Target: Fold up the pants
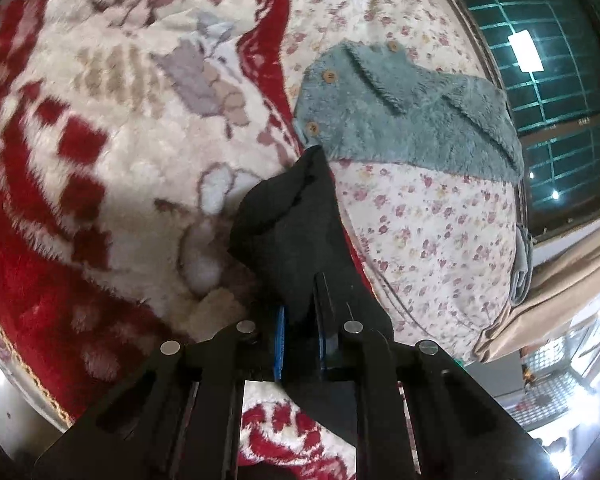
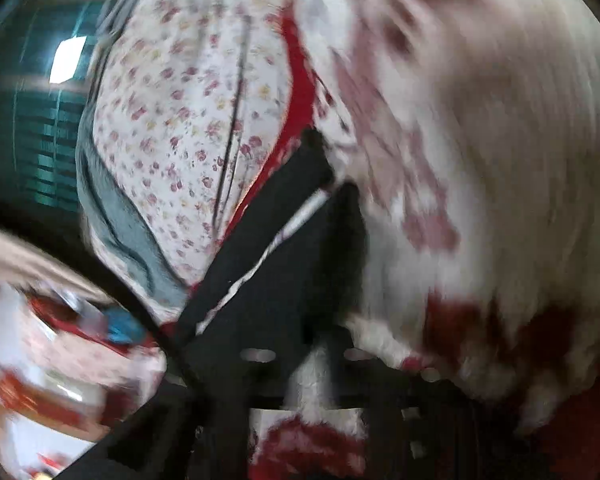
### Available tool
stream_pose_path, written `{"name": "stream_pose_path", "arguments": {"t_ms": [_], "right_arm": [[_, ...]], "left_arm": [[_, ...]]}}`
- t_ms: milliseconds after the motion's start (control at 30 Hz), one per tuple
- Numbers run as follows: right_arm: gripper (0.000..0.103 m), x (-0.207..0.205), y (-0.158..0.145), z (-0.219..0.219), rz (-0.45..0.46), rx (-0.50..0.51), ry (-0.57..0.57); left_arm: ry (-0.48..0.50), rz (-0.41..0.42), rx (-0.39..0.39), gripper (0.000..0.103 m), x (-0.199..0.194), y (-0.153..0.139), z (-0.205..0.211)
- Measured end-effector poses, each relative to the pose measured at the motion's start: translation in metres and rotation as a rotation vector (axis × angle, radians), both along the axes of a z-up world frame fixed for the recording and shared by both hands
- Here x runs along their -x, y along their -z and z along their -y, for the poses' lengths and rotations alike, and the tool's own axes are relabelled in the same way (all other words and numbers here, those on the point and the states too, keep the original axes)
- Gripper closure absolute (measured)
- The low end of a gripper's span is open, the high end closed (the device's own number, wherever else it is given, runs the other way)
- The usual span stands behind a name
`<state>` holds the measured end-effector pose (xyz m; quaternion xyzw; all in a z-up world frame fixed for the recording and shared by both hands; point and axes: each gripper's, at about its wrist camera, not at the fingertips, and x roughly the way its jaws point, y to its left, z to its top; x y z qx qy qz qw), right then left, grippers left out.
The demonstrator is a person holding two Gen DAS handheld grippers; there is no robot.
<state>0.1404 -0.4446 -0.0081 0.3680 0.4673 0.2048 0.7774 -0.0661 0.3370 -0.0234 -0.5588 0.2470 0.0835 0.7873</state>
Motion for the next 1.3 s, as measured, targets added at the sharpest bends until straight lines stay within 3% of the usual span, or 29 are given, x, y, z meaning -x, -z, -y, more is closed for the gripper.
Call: {"name": "stream_pose_path", "arguments": {"t_ms": [67, 133, 300, 467, 567, 667, 733, 800, 867, 967, 1067, 1133, 1300], "right_arm": [[0.099, 0.003, -0.022, 0.000, 0.084, 0.043, -0.006], [0.099, 0.000, -0.035, 0.001, 0.104, 0.088, -0.025], [0.099, -0.013, 0.004, -0.002, -0.099, 0.235, -0.077], [0.099, -0.002, 0.017, 0.001, -0.136, 0.203, -0.020], [0.090, 0.003, 0.010, 0.006, -0.168, 0.207, 0.011], [0.087, 0.017, -0.020, 0.009, -0.114, 0.335, 0.103], [0.085, 0.032, -0.048, 0.009, -0.015, 0.387, 0.210], [0.076, 0.046, -0.068, -0.001, 0.079, 0.349, 0.251], [0.067, 0.052, -0.079, -0.025, 0.165, 0.275, 0.200], [0.063, 0.050, -0.069, -0.078, 0.256, 0.178, -0.008], [0.064, 0.049, -0.051, -0.108, 0.206, 0.254, -0.094], [0.064, 0.048, -0.053, -0.106, 0.244, 0.206, -0.113], [0.064, 0.035, -0.030, -0.079, 0.137, 0.075, -0.037]], "left_arm": [[0.001, -0.002, -0.004, 0.093, 0.005, -0.002, 0.001], [0.002, 0.002, 0.001, 0.093, 0.011, -0.005, 0.003], [-0.017, -0.012, -0.008, 0.093, 0.023, -0.002, 0.006], [-0.042, -0.062, 0.018, 0.094, 0.025, 0.019, -0.006], [-0.044, -0.071, 0.034, 0.092, 0.026, 0.031, -0.008], [-0.067, -0.066, 0.067, 0.076, 0.031, 0.041, -0.010], [-0.065, -0.045, 0.063, 0.076, 0.032, 0.046, -0.009], [-0.050, -0.035, 0.007, 0.076, 0.031, 0.045, -0.006], [-0.030, -0.045, -0.066, 0.076, 0.029, 0.040, -0.001], [-0.016, -0.072, -0.121, 0.075, 0.026, 0.036, 0.004], [-0.008, -0.099, -0.152, 0.075, 0.023, 0.034, 0.006], [-0.003, -0.119, -0.205, 0.075, 0.021, 0.031, 0.011], [-0.024, -0.133, -0.267, 0.074, 0.019, 0.029, 0.017]]}}
